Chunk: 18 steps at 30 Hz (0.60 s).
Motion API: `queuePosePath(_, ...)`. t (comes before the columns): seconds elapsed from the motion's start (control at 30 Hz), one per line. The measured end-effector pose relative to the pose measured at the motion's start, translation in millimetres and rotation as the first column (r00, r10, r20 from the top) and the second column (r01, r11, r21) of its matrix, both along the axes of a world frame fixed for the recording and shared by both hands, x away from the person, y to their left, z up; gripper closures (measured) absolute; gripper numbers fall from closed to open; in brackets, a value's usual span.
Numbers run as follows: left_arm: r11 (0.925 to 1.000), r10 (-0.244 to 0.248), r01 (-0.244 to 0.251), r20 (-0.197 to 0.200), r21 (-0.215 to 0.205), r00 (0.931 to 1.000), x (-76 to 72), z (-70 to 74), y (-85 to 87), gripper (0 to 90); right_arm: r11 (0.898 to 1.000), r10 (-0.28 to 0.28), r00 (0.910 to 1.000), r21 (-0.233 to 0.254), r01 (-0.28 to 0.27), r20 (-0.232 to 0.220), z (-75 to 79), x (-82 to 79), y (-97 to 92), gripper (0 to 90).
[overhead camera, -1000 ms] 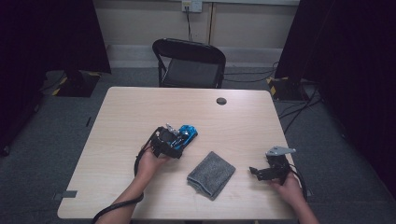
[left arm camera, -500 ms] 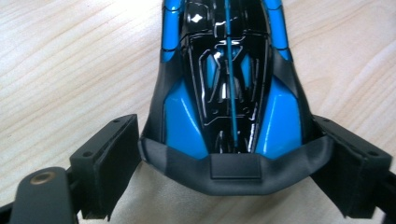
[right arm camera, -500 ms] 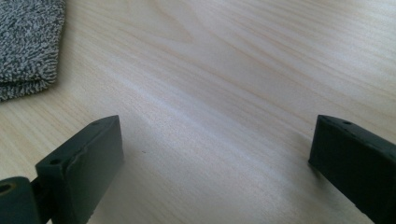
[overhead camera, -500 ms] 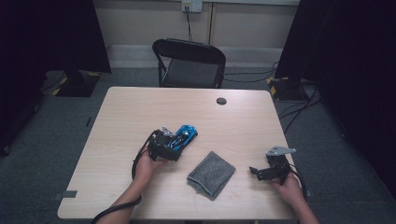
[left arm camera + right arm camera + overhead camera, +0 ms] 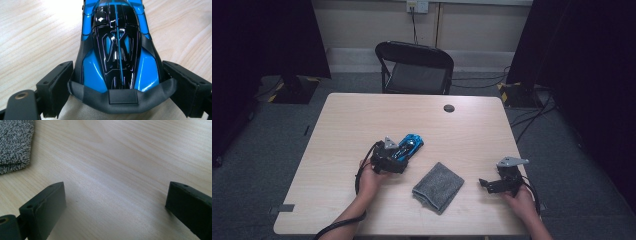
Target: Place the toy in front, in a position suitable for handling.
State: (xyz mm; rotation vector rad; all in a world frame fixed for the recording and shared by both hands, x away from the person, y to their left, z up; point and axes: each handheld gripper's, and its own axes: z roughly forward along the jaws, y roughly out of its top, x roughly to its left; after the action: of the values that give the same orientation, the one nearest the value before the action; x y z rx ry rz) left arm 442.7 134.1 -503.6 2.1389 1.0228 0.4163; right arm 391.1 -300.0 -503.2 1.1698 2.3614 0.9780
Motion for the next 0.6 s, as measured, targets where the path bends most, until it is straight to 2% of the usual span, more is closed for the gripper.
queuePosePath(0.23,1.0000,0.003,-0.003,0.006,-0.003,1.0000,-0.3,-0.3,0.5,12.5,1.000,-0.004,1.0000,0.000,0.004,0.001,0.0,-0.1,0.1,2.2)
queuePosePath(0.27,0.9999,0.010,-0.010,0.007,-0.010,0.9999,-1.1,0.0,1.0,19.8,1.000,-0.010,1.0000,0.000,0.010,0.001,0.0,-0.3,0.2,2.3)
queuePosePath(0.3,0.9999,0.003,-0.003,0.016,-0.016,0.9999,-1.5,0.2,2.2,19.8,1.000,-0.010,1.0000,0.000,0.010,0.001,0.0,-0.3,0.2,2.3)
queuePosePath(0.33,0.9998,0.001,0.000,0.018,-0.018,0.9998,-1.7,0.3,2.0,23.6,1.000,-0.013,0.9999,-0.001,0.013,0.002,0.1,-0.5,0.5,2.6)
queuePosePath(0.6,0.9999,0.004,-0.004,0.021,-0.013,0.9998,-1.1,0.5,2.2,24.3,1.000,0.018,0.9998,0.021,-0.018,0.009,4.1,-3.0,0.0,15.5)
